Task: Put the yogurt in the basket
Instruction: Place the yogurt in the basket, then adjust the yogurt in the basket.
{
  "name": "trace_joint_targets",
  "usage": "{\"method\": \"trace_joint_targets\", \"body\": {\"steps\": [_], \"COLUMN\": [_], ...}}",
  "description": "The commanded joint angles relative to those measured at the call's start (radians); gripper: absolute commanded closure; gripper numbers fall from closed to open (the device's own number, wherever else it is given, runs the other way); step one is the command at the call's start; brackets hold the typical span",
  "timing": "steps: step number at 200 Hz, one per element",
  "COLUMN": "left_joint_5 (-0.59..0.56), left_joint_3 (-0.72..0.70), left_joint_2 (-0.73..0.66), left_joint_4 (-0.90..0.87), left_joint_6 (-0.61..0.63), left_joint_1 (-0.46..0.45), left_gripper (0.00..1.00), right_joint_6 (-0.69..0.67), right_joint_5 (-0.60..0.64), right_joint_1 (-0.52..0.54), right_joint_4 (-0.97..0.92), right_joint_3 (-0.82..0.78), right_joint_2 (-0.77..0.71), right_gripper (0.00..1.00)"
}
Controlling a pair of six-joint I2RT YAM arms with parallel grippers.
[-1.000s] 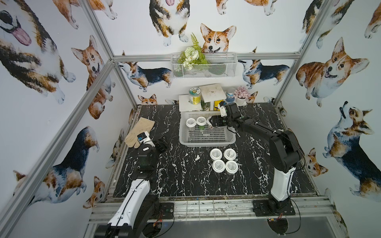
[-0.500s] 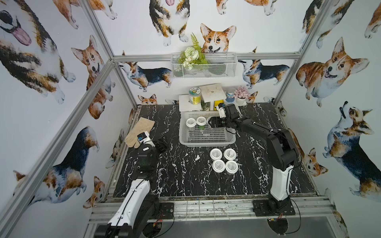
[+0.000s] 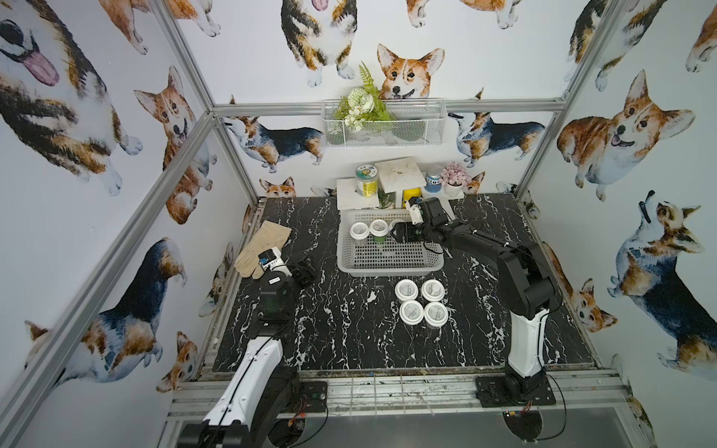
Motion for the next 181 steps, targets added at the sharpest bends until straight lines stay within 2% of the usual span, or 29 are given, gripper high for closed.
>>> {"method": "trace_joint_targets", "body": {"steps": [1, 40, 89, 161, 181], "left_joint_5": [-0.003, -0.003, -0.004, -0.007, -0.06], "left_joint_3": [0.006, 0.006, 0.009, 0.017, 0.051], "left_joint_2": [0.0, -0.001, 0.007, 0.003, -0.007], "left_joint_4": [0.022, 0.022, 0.02, 0.016, -0.01], "left_joint_6": [0.009, 0.009, 0.01, 0.022, 0.07], "left_joint_1": [0.001, 0.001, 0.001, -0.005, -0.073], "left_gripper": [0.23, 0.23, 0.23, 0.23, 0.25], "right_joint_6": [-0.004, -0.004, 0.008, 0.02, 0.025], "right_joint_5": [0.013, -0.019, -0.096, -0.018, 0.015], "right_joint_1": [0.0, 0.002, 0.01, -0.011, -0.011], "right_joint_4": [0.028, 0.029, 0.146, 0.196, 0.223], "right_joint_3": [0.008, 0.005, -0.098, -0.205, -0.275], "right_joint_2": [0.006, -0.004, -0.135, -0.215, -0.265], "right_gripper": [0.04, 0.04, 0.02, 0.02, 0.02]}}
